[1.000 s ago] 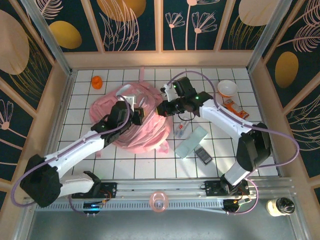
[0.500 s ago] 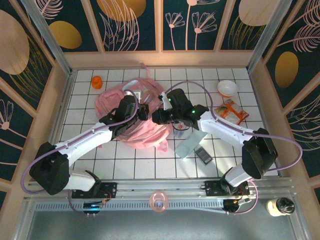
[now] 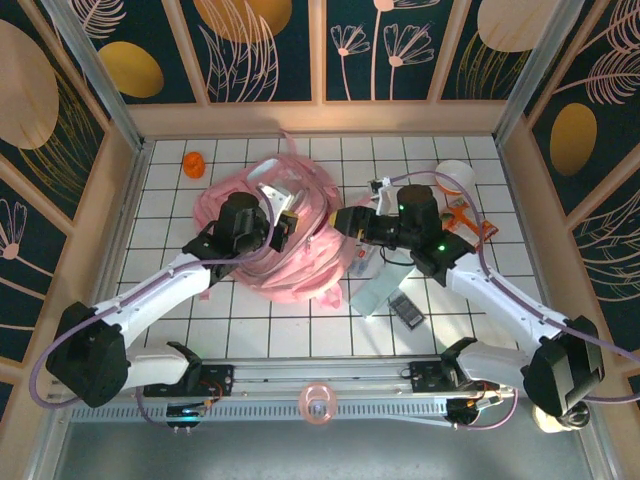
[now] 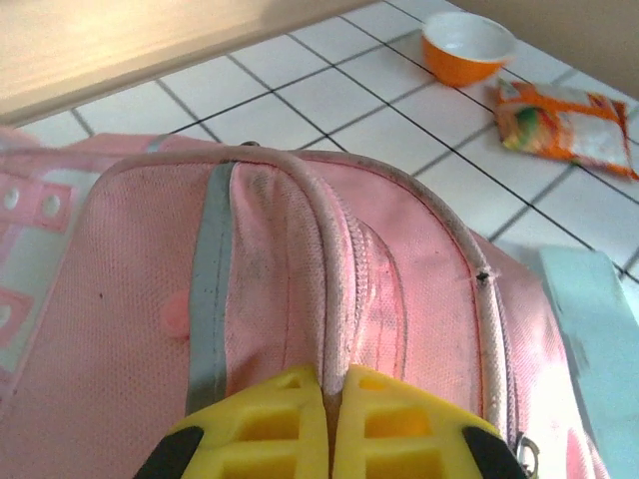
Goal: Pack the student bag
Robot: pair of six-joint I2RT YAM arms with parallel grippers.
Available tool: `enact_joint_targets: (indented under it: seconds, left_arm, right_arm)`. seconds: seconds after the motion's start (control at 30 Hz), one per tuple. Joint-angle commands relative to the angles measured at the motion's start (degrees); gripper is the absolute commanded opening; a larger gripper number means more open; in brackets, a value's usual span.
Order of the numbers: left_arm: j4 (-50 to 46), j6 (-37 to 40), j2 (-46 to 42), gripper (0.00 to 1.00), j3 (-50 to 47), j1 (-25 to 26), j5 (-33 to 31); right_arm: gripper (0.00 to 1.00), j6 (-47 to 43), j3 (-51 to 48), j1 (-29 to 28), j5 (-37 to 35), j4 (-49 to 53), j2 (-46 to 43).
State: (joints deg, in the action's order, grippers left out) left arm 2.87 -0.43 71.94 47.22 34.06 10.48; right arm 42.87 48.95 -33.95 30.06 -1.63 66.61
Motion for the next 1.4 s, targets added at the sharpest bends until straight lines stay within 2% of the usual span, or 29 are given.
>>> enact_joint_targets:
  seconds: [0.0, 0.2, 0.3, 0.43, 0.5, 0.57, 0.63, 0.77, 0.93, 1.07, 1.13, 1.17, 1.2, 1.23, 1.3, 1.37]
  left_arm:
    - [6.26, 11.5, -3.69, 0.0, 1.21, 0.12, 8.27]
    - [6.36, 15.44, -4.29, 0.0, 0.65, -0.4, 11.01]
    - [5.11, 18.25, -4.1, 0.0, 0.8, -0.96, 12.31]
    - [2.54, 22.31, -3.91, 0.0, 1.55, -2.37, 15.04]
    - [1.19, 24.94, -4.08, 0.0, 1.65, -3.14, 17.62]
    - [0.57, 26.56, -4.48, 0.0, 1.54, -3.76, 18.34]
    - [0.56, 26.3, -4.74, 0.0, 1.34, -4.22, 16.16]
    - [0.56, 26.0, -5.53, 0.0, 0.72, -4.86, 14.11]
    - [1.66, 26.76, -6.45, 0.0, -0.58, -4.97, 17.73]
    - [1.84, 28.08, -6.78, 0.0, -0.99, -4.98, 19.52]
    - [1.23, 28.55, -6.73, 0.0, -0.73, -4.97, 19.12]
    - [0.88, 28.55, -6.73, 0.0, -0.49, -4.97, 18.27]
    - [0.73, 28.26, -6.66, 0.0, -0.31, -4.97, 16.74]
    - [0.96, 27.24, -6.47, 0.01, -0.16, -4.98, 13.75]
    - [-0.73, 23.23, -6.14, 0.12, 1.71, -4.97, 7.46]
    - [-5.47, 16.88, -6.15, 0.26, 4.76, -4.97, 3.79]
  right_arm:
    - [0.55, 4.84, 0.27, -0.81, 3.67, -6.68, 2.75]
    - [0.57, 8.97, 0.54, -3.04, 1.27, -7.5, 7.81]
    - [0.58, 11.99, 0.01, -3.98, 1.54, -11.41, 9.64]
    - [0.48, 14.27, -0.03, -5.85, 0.3, -14.78, 12.23]
    - [0.48, 15.35, -0.42, -6.34, -0.15, -15.85, 13.13]
    - [0.51, 16.15, -0.9, -6.56, -1.14, -16.02, 13.51]
    - [0.56, 16.92, -1.73, -6.51, -2.78, -15.55, 12.85]
    - [0.59, 17.65, -2.88, -6.56, -5.13, -12.87, 11.24]
    - [0.6, 22.23, -4.95, -5.95, -5.31, -16.33, 11.78]
    - [0.58, 23.04, -2.41, -6.77, -4.17, -20.13, 14.49]
    - [0.51, 23.9, -1.63, -7.09, -3.68, -22.39, 16.01]
    - [0.42, 24.45, -1.65, -7.11, -3.69, -23.63, 16.47]
    - [0.27, 25.15, -1.96, -7.24, -3.99, -24.88, 16.81]
    - [0.16, 25.84, -2.34, -7.5, -4.77, -26.12, 16.94]
    - [0.0, 27.24, -3.64, -8.17, -7.36, -28.83, 16.64]
    - [0.0, 28.72, -4.6, -8.81, -10.13, -31.75, 16.27]
